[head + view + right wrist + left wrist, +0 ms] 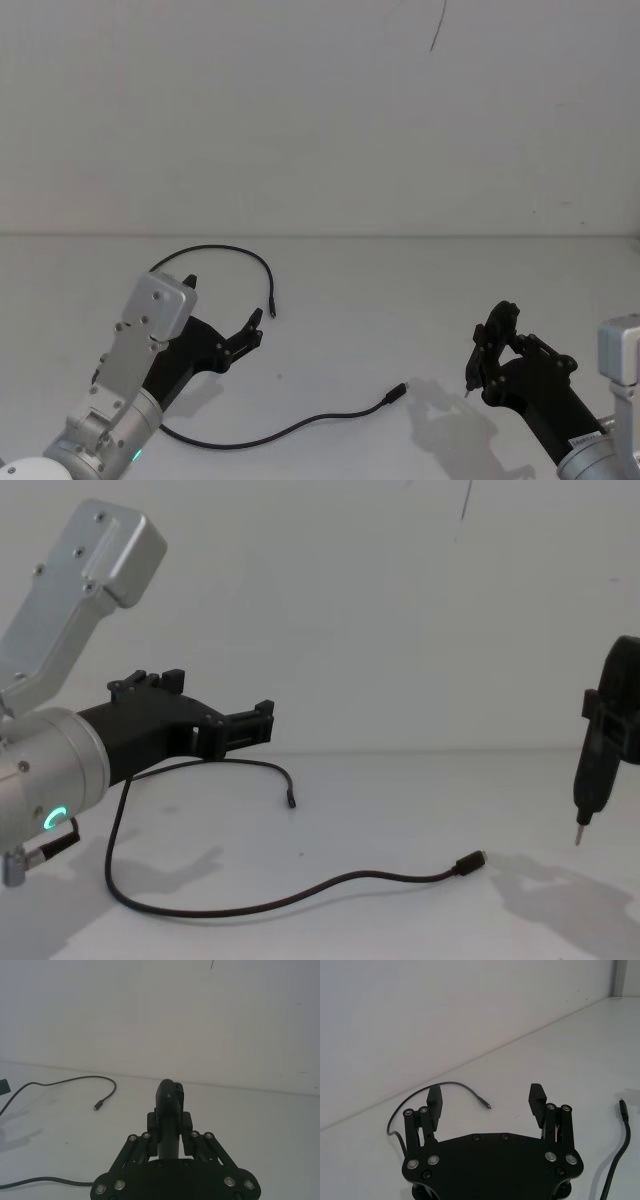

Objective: Pick up the data cable with the one hand.

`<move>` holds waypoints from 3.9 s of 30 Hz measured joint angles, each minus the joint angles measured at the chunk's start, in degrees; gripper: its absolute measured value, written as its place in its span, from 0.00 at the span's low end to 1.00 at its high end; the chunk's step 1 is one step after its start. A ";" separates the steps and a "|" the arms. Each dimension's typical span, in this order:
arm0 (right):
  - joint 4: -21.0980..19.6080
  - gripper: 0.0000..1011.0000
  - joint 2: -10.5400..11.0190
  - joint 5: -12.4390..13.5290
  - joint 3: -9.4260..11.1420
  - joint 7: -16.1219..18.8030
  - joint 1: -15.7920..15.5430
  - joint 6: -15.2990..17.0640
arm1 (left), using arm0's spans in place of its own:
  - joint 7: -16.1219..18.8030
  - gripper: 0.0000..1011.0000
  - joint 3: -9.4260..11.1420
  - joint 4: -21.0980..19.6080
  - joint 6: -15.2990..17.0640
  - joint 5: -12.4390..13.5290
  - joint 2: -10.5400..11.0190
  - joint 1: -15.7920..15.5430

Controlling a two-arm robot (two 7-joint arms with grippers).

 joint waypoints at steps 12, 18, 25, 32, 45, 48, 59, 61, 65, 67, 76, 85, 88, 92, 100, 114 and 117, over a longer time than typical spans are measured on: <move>0.00 0.26 0.00 0.00 0.00 0.00 0.00 0.00 | -0.02 0.99 0.00 0.00 -0.03 0.00 0.00 0.00; 0.00 0.26 0.00 0.00 0.00 0.00 0.00 0.00 | -0.73 0.99 -0.01 -0.14 -0.03 -0.14 0.27 0.09; 0.00 0.26 0.00 0.00 0.00 0.00 0.00 0.00 | -4.54 0.99 -0.37 -0.89 0.11 -1.83 2.16 0.39; 0.00 0.26 0.00 0.00 0.00 0.00 0.00 0.00 | -10.08 0.99 -1.01 -1.34 0.77 -4.23 5.13 0.37; 0.00 0.26 0.00 0.00 0.00 0.00 0.00 0.00 | -23.56 0.99 -0.72 0.21 6.21 -8.60 10.72 -4.43; 0.00 0.26 0.00 0.00 0.00 0.00 0.00 0.00 | -25.65 0.99 -0.07 0.57 7.49 -8.92 11.15 -5.76; 0.00 0.26 0.00 0.00 0.00 0.00 0.00 0.00 | -31.66 0.99 4.14 2.19 13.88 -9.18 11.17 -11.54; 0.00 0.26 0.00 0.00 0.00 0.00 0.00 0.00 | -32.19 0.99 4.71 2.39 14.68 -9.18 11.09 -12.12; 0.00 0.26 0.00 0.00 0.00 0.00 0.00 0.00 | -33.22 0.99 5.95 3.01 16.17 -9.03 10.91 -13.26; 0.00 0.26 0.00 0.00 0.00 0.00 0.00 0.00 | -33.52 0.99 6.41 3.34 16.65 -8.93 10.83 -13.68; 0.00 0.26 0.00 0.00 0.00 0.00 0.00 0.00 | -34.80 0.99 9.08 6.31 18.93 -8.14 9.95 -16.23; 0.00 0.26 0.00 0.00 0.00 0.00 0.00 0.00 | -35.50 0.99 10.74 8.46 19.51 -7.50 8.99 -17.78; 0.00 0.26 0.00 0.00 0.00 0.00 0.00 0.00 | -35.68 0.99 11.16 9.09 19.57 -7.32 8.64 -18.25; 0.00 0.26 0.00 0.00 0.00 0.00 0.00 0.00 | -35.78 0.99 11.58 9.80 19.58 -7.03 8.18 -18.82; 0.00 0.26 0.00 0.00 0.00 0.00 0.00 0.00 | -35.53 0.99 12.41 11.72 19.42 -5.84 6.82 -20.03; 0.00 0.26 0.00 0.00 0.00 0.00 0.00 0.00 | -35.87 0.99 13.51 13.58 18.46 -4.43 5.03 -21.00; 0.00 0.26 0.00 0.00 0.00 0.00 0.00 0.00 | -36.12 0.99 13.67 13.62 18.32 -4.24 4.80 -21.01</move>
